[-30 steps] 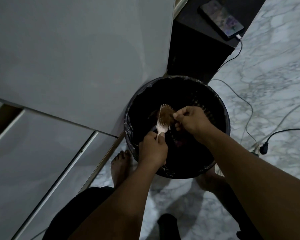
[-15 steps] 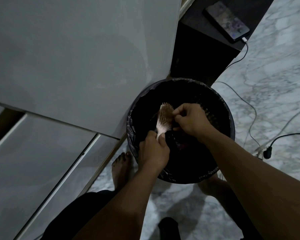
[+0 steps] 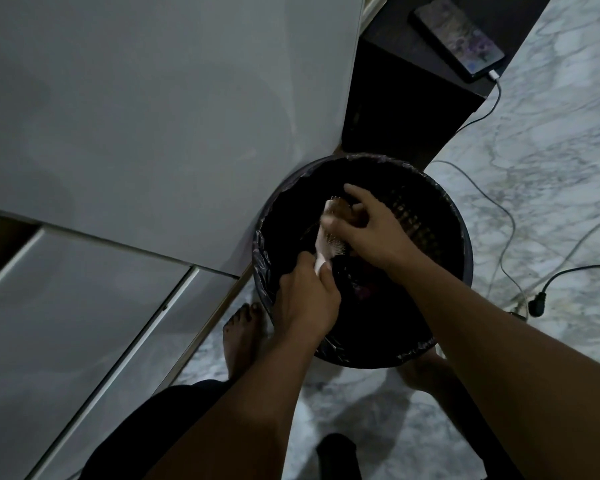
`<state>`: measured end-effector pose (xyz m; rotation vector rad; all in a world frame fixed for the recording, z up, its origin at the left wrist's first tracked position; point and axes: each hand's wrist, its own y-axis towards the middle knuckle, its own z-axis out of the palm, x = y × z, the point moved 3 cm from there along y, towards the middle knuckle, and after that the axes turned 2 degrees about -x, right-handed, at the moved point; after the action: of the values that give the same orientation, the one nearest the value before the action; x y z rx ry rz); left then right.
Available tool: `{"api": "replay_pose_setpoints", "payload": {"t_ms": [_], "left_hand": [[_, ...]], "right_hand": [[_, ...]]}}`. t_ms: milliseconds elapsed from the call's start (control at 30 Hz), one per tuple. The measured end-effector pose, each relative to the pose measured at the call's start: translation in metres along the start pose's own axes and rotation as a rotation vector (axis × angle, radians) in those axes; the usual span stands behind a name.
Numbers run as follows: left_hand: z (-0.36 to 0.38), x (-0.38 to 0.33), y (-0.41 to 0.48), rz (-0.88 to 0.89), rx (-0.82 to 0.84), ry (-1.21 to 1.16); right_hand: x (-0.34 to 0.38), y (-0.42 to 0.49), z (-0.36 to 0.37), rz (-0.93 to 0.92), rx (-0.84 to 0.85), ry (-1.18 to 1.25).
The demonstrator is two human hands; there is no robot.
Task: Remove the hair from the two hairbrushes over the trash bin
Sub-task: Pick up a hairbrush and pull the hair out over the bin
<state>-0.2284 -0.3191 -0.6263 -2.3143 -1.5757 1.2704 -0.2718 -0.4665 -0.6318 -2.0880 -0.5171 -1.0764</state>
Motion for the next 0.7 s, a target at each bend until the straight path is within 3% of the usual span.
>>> {"api": "replay_pose_setpoints", "payload": {"t_ms": [67, 167, 500, 533, 633, 700], "left_hand": [[0.001, 0.000, -0.001, 0.004, -0.002, 0.008], [0.000, 0.000, 0.001, -0.009, -0.021, -0.002], [0.001, -0.002, 0.004, 0.000, -0.019, -0.002], [0.001, -0.002, 0.004, 0.006, -0.018, -0.001], [0.003, -0.003, 0.004, 0.043, -0.006, 0.006], [0.002, -0.004, 0.004, 0.038, -0.011, -0.001]], "right_hand": [[-0.002, 0.003, 0.001, -0.020, -0.027, -0.038], [-0.006, 0.007, -0.003, 0.099, -0.105, 0.084], [0.004, 0.002, -0.009, 0.491, -0.118, 0.763], [0.004, 0.003, -0.008, 0.471, -0.107, 0.724], [0.000, 0.006, -0.005, 0.229, -0.016, 0.250], [0.000, 0.006, -0.003, 0.086, -0.044, 0.031]]}}
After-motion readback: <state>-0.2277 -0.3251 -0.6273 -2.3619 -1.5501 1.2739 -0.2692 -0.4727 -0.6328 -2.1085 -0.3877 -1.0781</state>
